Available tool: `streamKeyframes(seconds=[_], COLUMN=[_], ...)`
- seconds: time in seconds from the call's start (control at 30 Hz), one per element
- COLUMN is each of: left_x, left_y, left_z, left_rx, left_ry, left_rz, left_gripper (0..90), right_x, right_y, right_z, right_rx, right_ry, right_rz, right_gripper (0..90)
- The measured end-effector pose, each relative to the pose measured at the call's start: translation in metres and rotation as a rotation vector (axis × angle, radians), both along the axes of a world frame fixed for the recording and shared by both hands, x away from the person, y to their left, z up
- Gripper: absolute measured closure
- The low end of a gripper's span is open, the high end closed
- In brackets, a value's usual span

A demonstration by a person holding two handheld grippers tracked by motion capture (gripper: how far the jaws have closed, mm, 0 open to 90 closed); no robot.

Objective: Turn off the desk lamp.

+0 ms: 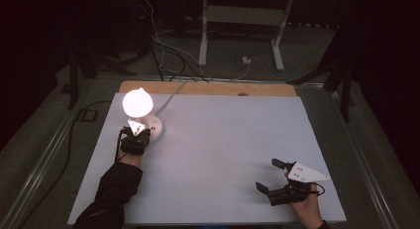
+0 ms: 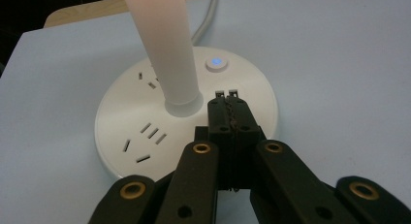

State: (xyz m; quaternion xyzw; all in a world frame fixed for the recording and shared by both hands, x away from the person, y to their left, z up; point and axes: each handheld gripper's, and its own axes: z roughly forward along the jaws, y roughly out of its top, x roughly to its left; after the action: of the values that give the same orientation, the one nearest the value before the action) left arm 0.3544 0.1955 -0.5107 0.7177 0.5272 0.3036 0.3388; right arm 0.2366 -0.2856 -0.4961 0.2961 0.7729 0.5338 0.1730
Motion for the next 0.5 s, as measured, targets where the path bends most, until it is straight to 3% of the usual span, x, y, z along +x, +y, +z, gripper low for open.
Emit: streamKeyframes(seconds=[0.5], left_x=[-0.001], left_y=[-0.0027], left_z=[-0.0014], left_rx=[0.021], left_ry=[0.004], left_rz=[-0.016], left_gripper=[90.0], right_x=[0.0002], right_y=[0.0005], right_z=[-0.0003], right_rx=[-0.002], right_ry=[0.004], right_rz=[0.001], right_gripper=[0.0])
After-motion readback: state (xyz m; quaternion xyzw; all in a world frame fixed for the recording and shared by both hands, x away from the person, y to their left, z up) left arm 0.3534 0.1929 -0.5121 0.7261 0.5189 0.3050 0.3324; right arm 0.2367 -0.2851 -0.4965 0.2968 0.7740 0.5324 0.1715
